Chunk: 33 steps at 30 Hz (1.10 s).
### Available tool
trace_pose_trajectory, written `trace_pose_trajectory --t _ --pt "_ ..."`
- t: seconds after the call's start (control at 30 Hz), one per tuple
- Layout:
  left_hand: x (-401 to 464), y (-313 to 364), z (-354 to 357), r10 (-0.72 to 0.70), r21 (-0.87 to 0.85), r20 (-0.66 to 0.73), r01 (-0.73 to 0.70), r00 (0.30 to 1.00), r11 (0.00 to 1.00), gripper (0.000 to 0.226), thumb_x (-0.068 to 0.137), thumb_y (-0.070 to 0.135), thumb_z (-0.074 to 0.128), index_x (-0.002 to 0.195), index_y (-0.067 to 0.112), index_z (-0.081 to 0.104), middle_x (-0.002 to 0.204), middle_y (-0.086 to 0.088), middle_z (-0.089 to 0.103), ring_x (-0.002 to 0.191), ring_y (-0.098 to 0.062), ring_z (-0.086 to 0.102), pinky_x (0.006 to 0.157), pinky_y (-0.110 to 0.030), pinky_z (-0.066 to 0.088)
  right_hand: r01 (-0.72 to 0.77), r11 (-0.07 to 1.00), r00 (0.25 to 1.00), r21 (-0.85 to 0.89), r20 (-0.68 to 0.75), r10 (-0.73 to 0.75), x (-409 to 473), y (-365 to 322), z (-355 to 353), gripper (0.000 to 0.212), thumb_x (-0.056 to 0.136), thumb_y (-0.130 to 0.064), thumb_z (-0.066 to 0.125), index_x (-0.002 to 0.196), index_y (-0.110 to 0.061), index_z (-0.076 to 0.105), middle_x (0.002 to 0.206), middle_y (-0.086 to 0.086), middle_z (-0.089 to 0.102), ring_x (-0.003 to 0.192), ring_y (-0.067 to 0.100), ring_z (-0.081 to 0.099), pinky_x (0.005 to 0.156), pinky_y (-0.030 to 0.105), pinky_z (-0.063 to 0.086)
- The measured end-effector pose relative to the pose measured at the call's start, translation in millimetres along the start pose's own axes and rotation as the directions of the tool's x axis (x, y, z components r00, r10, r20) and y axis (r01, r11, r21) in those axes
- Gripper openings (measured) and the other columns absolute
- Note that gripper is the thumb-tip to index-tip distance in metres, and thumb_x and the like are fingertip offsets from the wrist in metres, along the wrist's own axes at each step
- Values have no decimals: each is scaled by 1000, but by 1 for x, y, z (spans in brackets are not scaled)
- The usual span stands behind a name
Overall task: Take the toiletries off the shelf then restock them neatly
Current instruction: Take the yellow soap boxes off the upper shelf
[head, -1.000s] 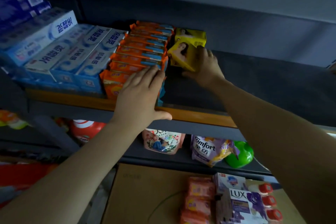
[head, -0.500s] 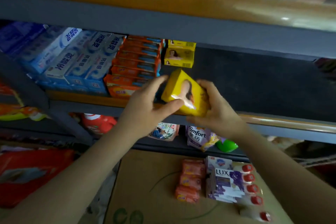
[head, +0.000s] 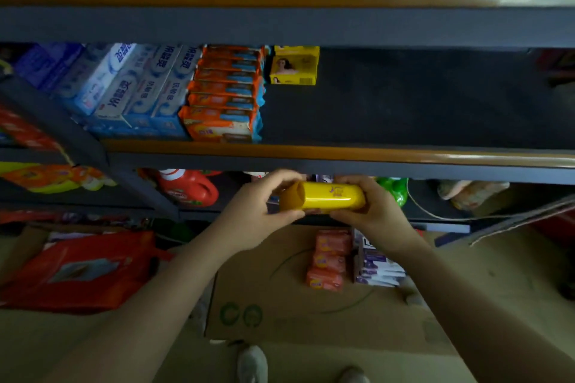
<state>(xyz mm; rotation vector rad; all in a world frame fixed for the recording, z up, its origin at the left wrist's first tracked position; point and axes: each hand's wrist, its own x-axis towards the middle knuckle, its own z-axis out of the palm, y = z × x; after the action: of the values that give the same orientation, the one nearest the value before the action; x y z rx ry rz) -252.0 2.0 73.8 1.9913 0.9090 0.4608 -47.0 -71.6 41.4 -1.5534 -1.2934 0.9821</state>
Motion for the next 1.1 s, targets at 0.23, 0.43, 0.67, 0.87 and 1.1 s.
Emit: trace_pose_trajectory --t 0.23,0.43,0.67,0.87,1.1 --pt "-4 -21 33 -120 -253 -95 93 988 963 39 82 1 65 117 12 52 108 3 61 100 -3 57 83 -11 44 76 991 993 -113 -81 -86 -24 2 -7 44 78 -9 72 114 -24 54 104 -17 58 99 10 61 87 19 50" --pt "-14 -18 64 -417 -795 302 468 857 386 26 76 22 52 100 13 57 85 3 73 79 -13 70 66 -23 55 -42 999 999 28 -16 43 -35 -11 -19 31 77 -45 69 103 -29 61 80 -3 66 69 4 63 58 24 51" --pt "-22 -18 97 -523 -701 583 710 622 64 31 79 35 53 86 6 60 66 -10 61 43 -11 50 39 -19 39 -341 930 940 135 51 337 -37 -2 -29 14 94 -17 53 83 -15 62 64 15 59 49 26 55 39 21 42" --pt "-23 -21 114 -641 -537 417 743 645 399 18 85 33 60 92 16 64 66 -2 61 48 -10 55 48 -20 42 -703 667 711 245 231 664 -64 43 -28 23 89 -38 55 104 -20 58 91 3 63 71 16 61 57 26 52" --pt "-40 -48 165 -560 -240 255 613 788 753 43 77 42 69 112 24 52 97 3 58 75 -9 57 59 -24 46 -757 544 648 361 319 691 -120 118 -2 20 78 -21 69 97 -16 63 78 2 66 58 14 56 47 23 36"
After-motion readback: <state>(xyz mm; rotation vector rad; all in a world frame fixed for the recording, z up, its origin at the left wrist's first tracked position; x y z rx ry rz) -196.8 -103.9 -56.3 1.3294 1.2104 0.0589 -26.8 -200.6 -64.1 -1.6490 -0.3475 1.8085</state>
